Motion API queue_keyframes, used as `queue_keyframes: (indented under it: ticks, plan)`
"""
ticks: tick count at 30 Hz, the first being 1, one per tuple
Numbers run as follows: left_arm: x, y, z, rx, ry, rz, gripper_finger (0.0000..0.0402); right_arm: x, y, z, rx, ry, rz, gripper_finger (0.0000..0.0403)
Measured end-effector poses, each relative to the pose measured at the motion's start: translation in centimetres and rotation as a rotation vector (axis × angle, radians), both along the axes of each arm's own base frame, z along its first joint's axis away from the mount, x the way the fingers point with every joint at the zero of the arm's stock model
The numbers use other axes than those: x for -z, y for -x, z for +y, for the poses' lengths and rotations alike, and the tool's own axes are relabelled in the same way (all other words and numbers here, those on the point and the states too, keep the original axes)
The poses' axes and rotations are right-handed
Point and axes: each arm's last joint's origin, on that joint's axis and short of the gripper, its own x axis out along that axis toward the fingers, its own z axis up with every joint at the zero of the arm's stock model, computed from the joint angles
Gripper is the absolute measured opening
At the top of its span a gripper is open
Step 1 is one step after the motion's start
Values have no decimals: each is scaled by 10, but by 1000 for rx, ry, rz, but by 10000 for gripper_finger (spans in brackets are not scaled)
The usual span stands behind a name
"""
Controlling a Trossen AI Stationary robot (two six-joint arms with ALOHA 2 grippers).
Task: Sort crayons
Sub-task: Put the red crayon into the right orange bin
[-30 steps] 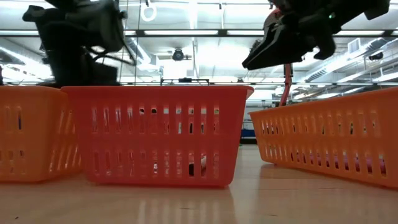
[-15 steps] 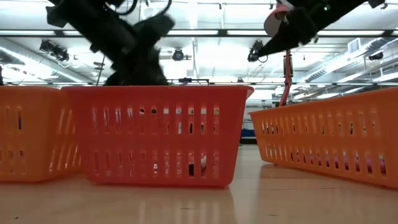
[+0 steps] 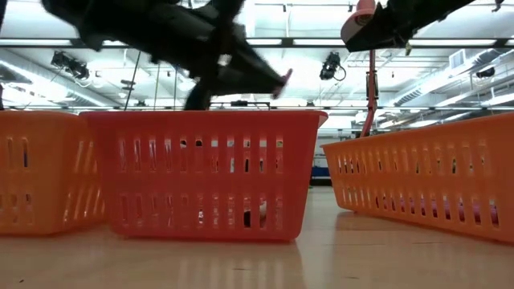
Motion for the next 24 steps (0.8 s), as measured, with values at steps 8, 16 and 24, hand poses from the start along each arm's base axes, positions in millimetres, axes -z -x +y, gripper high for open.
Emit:
queue_keyframes:
  ticks: [8,16,24]
  plan:
    - [-15,-42,-16,64,-109,102,36,7,-3,8,-259,-55,84,148]
    - [-28,-47,-12,-62,-271,112,36,18,-12,17,-452,-295,46,148]
    - [-34,-48,-9,-172,-346,80,37,51,-13,19,-436,-343,-89,149]
